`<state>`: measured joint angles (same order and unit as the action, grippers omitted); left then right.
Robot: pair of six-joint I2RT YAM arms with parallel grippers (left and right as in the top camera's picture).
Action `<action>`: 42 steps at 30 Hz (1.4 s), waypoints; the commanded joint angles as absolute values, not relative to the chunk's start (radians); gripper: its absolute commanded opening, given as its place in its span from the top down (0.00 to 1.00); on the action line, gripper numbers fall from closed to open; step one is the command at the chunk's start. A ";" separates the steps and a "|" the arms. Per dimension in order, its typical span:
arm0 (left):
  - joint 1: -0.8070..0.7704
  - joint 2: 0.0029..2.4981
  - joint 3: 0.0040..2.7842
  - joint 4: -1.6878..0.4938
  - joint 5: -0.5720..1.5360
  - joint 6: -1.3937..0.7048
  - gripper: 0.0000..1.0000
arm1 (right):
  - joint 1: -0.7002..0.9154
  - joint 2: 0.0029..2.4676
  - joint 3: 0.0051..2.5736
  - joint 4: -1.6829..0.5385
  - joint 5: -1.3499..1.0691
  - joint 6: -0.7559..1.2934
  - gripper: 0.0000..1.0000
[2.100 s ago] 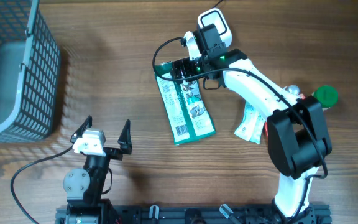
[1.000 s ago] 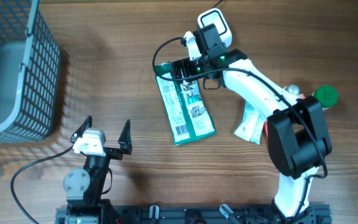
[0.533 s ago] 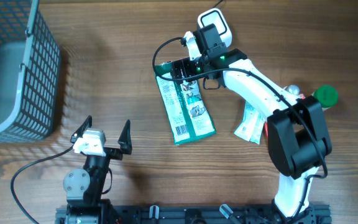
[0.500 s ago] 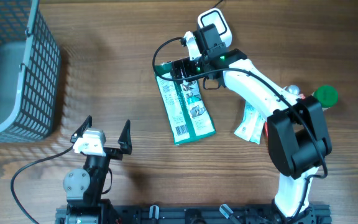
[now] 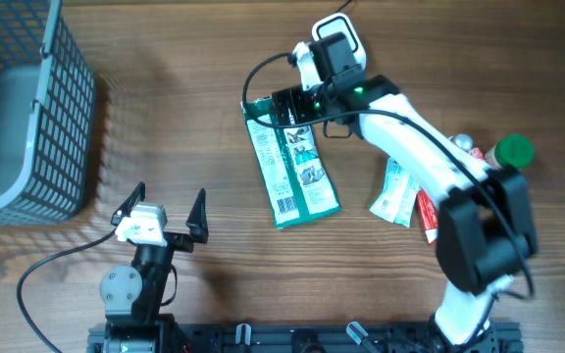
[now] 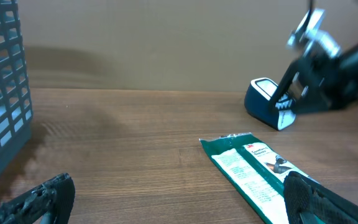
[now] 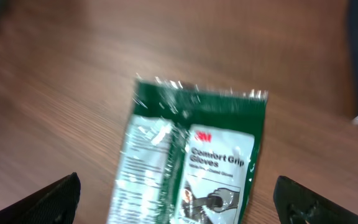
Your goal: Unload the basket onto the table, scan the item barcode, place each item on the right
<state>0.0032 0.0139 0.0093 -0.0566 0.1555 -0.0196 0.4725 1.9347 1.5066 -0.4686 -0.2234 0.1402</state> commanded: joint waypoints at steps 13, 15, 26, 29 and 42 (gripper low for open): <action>0.011 0.007 0.006 -0.062 0.164 -0.004 0.00 | 0.549 1.119 1.432 -0.504 -0.115 0.060 0.00; 0.011 0.007 0.006 -0.062 0.164 -0.004 0.00 | 0.543 0.982 1.320 -0.452 -0.053 0.059 0.00; 0.011 0.007 0.006 -0.062 0.164 -0.004 0.00 | 0.218 0.248 0.571 -0.062 -0.231 0.044 0.00; 0.011 0.007 0.006 -0.062 0.164 -0.004 0.00 | 0.152 0.120 0.436 0.000 -0.265 0.011 0.00; 0.011 0.007 0.006 -0.062 0.164 -0.004 0.00 | 0.142 0.004 0.076 0.455 -0.172 -0.031 0.00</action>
<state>0.0032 0.0139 0.0093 -0.0570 0.1551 -0.0196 0.1486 0.0193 0.1211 0.4435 -0.2070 -0.0502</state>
